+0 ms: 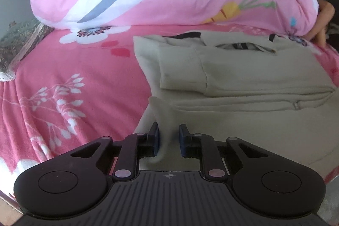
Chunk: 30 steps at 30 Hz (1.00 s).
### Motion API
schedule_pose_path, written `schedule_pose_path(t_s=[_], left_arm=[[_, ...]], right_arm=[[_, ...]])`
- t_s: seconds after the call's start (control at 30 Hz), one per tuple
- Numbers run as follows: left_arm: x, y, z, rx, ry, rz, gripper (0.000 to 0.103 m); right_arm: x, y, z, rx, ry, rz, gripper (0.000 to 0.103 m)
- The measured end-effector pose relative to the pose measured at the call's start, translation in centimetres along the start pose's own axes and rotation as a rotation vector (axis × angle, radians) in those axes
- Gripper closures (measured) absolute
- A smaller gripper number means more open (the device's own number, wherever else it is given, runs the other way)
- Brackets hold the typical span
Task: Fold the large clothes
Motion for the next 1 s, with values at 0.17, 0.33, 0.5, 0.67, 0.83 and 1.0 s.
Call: schedule_pose_path(t_s=[0.17,0.33,0.5,0.67,0.83,1.0], left_arm=[[0.0,-0.2,0.3,0.001,0.027,0.014,0.0],[0.1,-0.2,0.4,0.0,0.031,0.005,0.0],[-0.1,-0.3,0.4,-0.011,0.04,-0.004,0.0],[0.0,-0.1,-0.3,-0.069,-0.024,-0.032,0.0],[0.4,0.5,-1.4,-0.157,-0.134,-0.072,0.0],[0.4,3.5,-2.7,-0.255,-0.248,-0.168,0.0]], right_arm=[[-0.2,0.3,0.1,0.038,0.03,-0.019,0.0],[-0.3,0.1,-0.2,0.064,0.045,-0.03,0.0],[-0.9,-0.6,0.5,0.082,0.107,-0.054,0.0],[-1.0,-0.1,2.0,0.105,0.178,-0.102,0.0],[0.6,1.3,3.6,0.193,0.26,-0.201,0.0],[1.5,4.7,5.4,0.224,0.293,-0.339,0.0]])
Point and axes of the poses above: each gripper's, at about its wrist camera, not at the fingertips, and y roughly against the way its jaws point, z to its left, x to its underside, the point moved 10 cm from there along -y, roughly the way its jaws point, and after that the axes turned 4 degrees about z, right-handed, at the moved point
